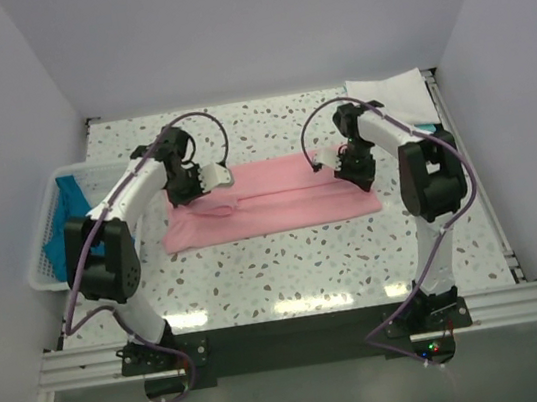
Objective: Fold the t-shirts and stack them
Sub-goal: Fold the tshirt
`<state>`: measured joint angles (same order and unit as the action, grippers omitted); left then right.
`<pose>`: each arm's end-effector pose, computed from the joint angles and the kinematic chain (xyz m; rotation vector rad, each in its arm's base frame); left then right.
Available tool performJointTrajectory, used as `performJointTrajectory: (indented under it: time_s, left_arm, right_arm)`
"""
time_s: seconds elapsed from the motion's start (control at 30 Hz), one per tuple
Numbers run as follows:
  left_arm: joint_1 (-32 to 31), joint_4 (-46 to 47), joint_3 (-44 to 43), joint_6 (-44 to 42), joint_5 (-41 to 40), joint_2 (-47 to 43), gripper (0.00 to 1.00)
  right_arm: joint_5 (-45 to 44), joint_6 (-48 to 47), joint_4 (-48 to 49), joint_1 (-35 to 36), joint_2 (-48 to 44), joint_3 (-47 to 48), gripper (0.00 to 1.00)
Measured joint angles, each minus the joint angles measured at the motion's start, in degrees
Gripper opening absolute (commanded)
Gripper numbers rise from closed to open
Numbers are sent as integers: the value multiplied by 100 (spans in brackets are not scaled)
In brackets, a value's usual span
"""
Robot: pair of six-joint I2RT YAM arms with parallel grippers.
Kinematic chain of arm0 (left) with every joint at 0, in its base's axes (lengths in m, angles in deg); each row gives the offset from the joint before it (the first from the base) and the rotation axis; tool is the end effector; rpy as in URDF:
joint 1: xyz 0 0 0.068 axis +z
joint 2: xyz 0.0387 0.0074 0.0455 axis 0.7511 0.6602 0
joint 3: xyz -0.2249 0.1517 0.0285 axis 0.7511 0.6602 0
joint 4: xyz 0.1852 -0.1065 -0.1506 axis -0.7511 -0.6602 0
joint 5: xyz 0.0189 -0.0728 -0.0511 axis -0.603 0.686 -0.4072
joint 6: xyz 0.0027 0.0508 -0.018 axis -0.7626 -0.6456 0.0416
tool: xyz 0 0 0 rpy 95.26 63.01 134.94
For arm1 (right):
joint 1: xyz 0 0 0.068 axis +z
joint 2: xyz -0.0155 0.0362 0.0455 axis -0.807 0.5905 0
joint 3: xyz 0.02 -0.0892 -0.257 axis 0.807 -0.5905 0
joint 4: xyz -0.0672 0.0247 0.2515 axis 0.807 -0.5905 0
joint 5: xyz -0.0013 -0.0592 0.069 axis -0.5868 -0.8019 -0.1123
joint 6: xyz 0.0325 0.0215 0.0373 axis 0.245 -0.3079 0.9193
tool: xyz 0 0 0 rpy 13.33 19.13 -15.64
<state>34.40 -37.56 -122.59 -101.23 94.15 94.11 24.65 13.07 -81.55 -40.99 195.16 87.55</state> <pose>0.3333 -0.0891 0.2316 1.7845 2.2296 -0.0021 0.3759 0.0870 0.1791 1.8446 -2.5081 -0.0878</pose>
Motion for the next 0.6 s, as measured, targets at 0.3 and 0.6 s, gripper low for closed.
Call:
performJointTrajectory:
  time_s: [0.3, 0.6]
  left_arm:
    - [2, 87, -168, -2, -31, 326, 0]
    - [4, 216, -254, -57, -127, 592, 0]
  right_arm:
    - [-9, -15, -52, -13, 142, 162, 0]
    - [-31, -13, -42, -13, 160, 162, 0]
